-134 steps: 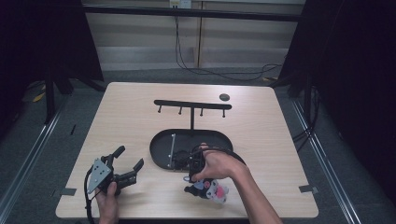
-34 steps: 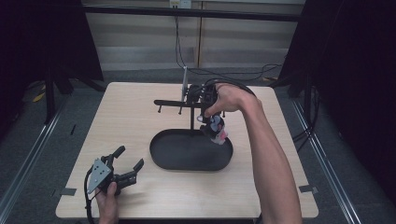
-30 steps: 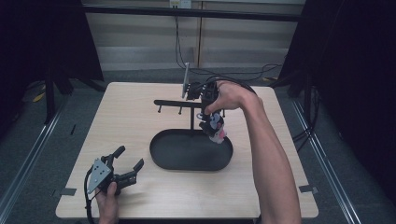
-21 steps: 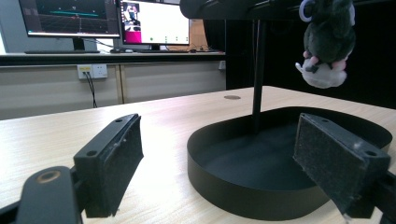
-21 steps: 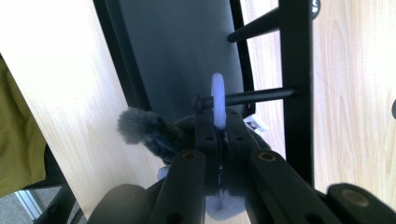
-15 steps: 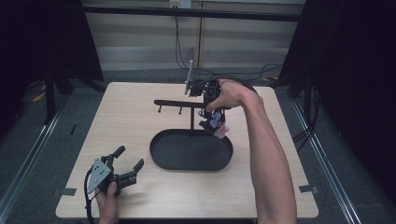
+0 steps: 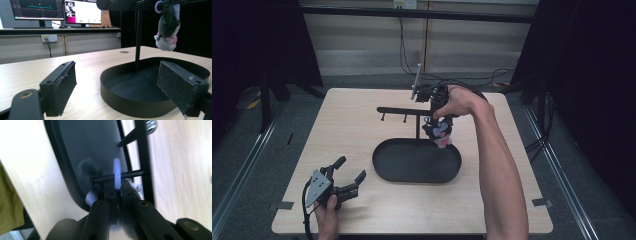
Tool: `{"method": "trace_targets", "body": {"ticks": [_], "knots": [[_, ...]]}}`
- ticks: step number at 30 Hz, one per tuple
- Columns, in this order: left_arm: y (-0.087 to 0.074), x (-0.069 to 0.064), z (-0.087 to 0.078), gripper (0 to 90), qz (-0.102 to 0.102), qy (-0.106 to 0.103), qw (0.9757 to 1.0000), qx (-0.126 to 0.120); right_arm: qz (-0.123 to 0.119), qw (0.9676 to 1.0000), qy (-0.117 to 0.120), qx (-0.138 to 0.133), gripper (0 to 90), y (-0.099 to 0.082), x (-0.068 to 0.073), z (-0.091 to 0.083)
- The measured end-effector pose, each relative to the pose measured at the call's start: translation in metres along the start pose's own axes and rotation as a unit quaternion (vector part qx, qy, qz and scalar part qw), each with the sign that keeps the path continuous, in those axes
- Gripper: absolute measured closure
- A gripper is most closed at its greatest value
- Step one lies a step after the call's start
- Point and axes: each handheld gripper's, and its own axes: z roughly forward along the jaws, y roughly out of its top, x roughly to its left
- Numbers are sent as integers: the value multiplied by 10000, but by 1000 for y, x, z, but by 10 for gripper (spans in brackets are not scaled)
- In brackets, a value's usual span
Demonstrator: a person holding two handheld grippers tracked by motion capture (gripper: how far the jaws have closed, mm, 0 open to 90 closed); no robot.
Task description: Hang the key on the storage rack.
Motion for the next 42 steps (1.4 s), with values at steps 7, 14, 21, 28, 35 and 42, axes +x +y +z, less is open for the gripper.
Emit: {"method": "trace_targets", "body": {"ticks": [7,14,21,28,35,42], "knots": [[0,0,0,153,2,14,10000,18,12,9999,12,-113,846,-5,3,4],[0,0,0,153,6,12,10000,18,141,9995,7,-270,664,-7,8,0],[0,-1,0,153,-38,17,10000,-5,345,9982,16,-489,455,-14,14,1],[0,0,-1,153,23,4,10000,59,457,9956,147,-806,364,-25,27,3],[0,0,-1,153,18,6,10000,33,644,9921,203,-1055,332,-38,37,2],[0,0,-1,153,19,4,10000,34,717,9862,91,-1488,306,-54,56,9]]}}
